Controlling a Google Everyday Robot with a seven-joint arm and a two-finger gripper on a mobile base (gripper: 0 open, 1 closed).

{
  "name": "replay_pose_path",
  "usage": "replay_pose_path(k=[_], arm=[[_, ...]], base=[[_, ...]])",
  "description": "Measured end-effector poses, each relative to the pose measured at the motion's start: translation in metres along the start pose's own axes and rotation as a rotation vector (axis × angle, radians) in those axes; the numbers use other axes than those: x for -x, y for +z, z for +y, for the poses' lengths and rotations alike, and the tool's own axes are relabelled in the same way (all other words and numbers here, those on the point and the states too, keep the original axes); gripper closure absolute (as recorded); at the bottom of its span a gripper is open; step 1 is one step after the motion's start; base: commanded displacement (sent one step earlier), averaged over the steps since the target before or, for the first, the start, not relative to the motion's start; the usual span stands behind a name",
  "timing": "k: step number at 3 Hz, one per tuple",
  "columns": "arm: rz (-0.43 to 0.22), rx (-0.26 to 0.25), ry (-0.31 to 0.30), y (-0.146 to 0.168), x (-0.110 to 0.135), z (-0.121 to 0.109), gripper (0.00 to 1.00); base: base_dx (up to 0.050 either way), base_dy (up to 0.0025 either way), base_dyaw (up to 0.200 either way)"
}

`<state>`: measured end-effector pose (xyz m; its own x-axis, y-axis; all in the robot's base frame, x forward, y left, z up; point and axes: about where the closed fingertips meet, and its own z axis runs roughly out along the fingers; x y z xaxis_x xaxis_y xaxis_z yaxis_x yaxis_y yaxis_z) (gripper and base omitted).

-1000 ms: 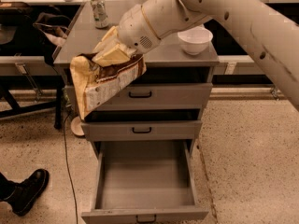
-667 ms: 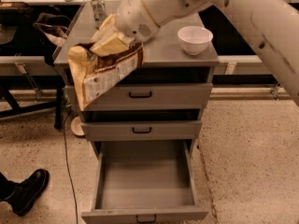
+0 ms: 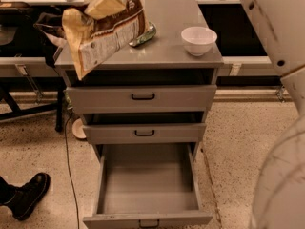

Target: Pick brown chip bag from bottom drawer and place on counter

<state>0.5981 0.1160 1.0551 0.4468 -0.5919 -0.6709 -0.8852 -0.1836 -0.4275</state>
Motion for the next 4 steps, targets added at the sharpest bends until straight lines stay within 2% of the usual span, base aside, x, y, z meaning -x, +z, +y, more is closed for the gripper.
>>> replay_pose_path(k=[1,2,3,4], arm=[[0.010,-0.026,-0.027,-0.002,-0.003,-0.022,1.00],[-0.015,-0.049,-0.030,0.011,-0.021,-0.047,1.00],[-0.020,-0.055,-0.031,0.027,-0.049,-0.082,1.00],[-0.020,-0.055,-0.031,0.027,-0.049,-0.082,1.00]], base=[[0.000,0.00000,0.000],[0.000,0.00000,0.000],[0.049,0.00002,-0.001],[0.050,0.00000,0.000]])
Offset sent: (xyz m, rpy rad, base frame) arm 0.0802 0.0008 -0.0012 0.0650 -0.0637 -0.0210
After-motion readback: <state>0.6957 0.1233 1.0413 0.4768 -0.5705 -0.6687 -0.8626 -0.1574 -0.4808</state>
